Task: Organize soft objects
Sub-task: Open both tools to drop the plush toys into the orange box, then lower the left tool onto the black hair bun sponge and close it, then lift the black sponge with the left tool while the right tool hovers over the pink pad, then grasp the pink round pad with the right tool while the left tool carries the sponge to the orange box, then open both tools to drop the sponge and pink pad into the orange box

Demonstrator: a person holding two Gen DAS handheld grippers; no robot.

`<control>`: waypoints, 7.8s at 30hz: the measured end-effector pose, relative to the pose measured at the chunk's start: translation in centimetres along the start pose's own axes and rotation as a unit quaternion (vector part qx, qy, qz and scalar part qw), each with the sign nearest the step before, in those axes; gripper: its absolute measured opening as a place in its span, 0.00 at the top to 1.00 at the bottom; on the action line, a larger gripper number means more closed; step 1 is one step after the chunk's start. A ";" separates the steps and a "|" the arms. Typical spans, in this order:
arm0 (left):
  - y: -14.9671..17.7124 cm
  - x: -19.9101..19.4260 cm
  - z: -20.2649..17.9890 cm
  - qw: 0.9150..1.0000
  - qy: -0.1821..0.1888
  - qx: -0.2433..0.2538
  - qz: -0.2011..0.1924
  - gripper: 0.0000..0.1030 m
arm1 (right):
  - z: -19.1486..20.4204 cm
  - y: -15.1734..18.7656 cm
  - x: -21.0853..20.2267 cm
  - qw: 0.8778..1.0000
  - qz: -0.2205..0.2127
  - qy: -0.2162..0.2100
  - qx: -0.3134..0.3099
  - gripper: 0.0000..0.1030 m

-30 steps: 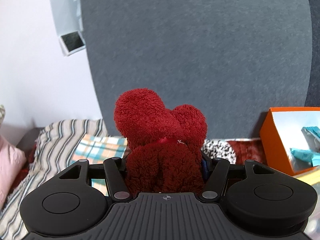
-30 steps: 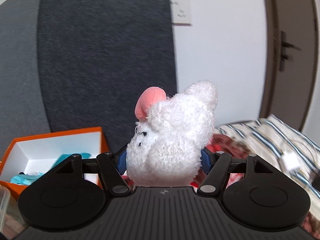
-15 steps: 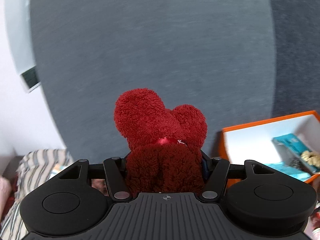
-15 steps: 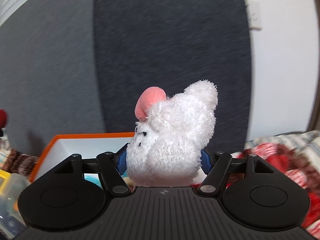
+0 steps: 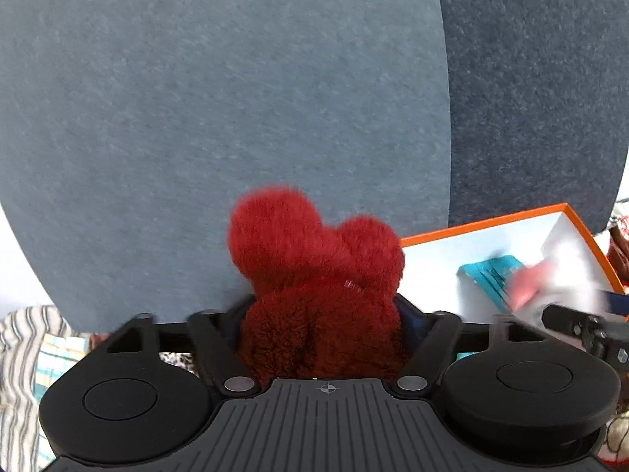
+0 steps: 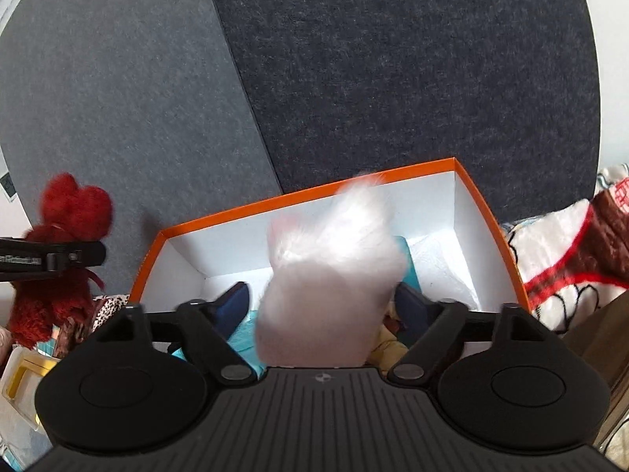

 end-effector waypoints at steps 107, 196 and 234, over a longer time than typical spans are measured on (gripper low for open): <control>32.8 -16.5 8.8 0.993 0.016 -0.095 0.068 0.00 | -0.3 20.9 -19.3 0.990 0.032 0.093 -0.105 0.24; 5.4 -7.9 11.2 0.999 -0.006 -0.015 -0.037 0.00 | 3.2 5.6 -11.5 0.986 -0.023 0.027 -0.160 0.24; 1.7 -3.4 -2.5 0.992 0.119 -0.006 -0.030 0.00 | -1.0 -0.4 -6.5 0.992 -0.029 0.057 -0.109 0.05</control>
Point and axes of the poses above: each gripper's, at about its wrist camera, not at the fingertips, and x roughly the way its jaws point, z to its left, y to its underside, the point moved 6 cm from there along x, roughly the way its jaws point, and after that the axes turned 3 degrees about -z, right-handed, at the moved point
